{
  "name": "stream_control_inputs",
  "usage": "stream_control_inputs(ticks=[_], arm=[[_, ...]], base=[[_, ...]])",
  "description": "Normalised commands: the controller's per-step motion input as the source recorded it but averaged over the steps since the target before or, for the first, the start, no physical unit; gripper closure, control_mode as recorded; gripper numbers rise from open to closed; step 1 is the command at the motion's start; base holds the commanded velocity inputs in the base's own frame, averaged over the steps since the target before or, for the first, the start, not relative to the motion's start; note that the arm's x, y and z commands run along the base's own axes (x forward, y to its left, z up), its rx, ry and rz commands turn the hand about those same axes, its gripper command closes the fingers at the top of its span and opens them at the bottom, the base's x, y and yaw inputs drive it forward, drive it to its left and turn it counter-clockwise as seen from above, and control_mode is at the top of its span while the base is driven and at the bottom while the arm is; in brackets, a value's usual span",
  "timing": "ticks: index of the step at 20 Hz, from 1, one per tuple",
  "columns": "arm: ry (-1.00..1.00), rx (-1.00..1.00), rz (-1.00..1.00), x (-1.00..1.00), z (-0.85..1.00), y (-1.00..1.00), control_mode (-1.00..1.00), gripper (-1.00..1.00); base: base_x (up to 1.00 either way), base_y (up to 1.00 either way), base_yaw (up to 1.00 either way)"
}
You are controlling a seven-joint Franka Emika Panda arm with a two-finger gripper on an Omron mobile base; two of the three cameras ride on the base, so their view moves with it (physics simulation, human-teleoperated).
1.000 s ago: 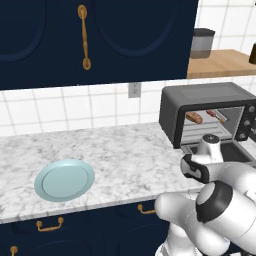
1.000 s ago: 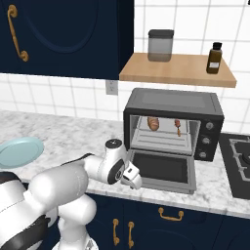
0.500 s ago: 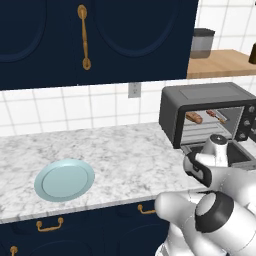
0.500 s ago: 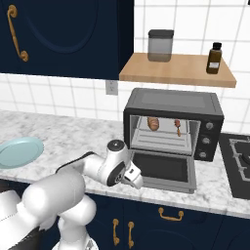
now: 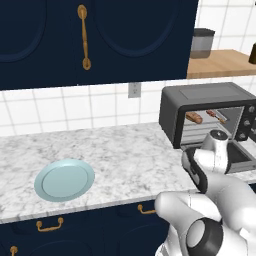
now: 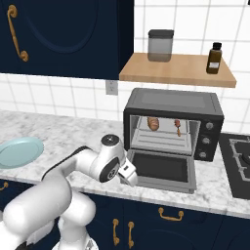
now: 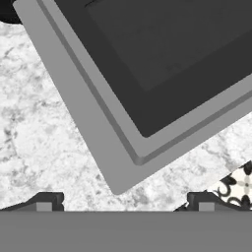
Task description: Pick up the kebab skewer and baguette bread, and place them inside the toaster oven. Close the toaster oven door and start by setting the timer.
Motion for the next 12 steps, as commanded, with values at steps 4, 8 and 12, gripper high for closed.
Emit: stream_control_inputs(ticks=[4,8,12], arm=[[-0.06,-0.05,-0.08,-0.13,-0.35,0.16,-1.0,-1.0],[-0.06,-0.03,-0.07,-0.12,-0.48,0.19,-1.0,-1.0],[-0.05,0.0,-0.05,-0.02,-0.45,0.4,-1.0,-1.0]], base=[[0.0,0.0,0.0],[0.0,0.0,0.0],[0.0,0.0,0.0]])
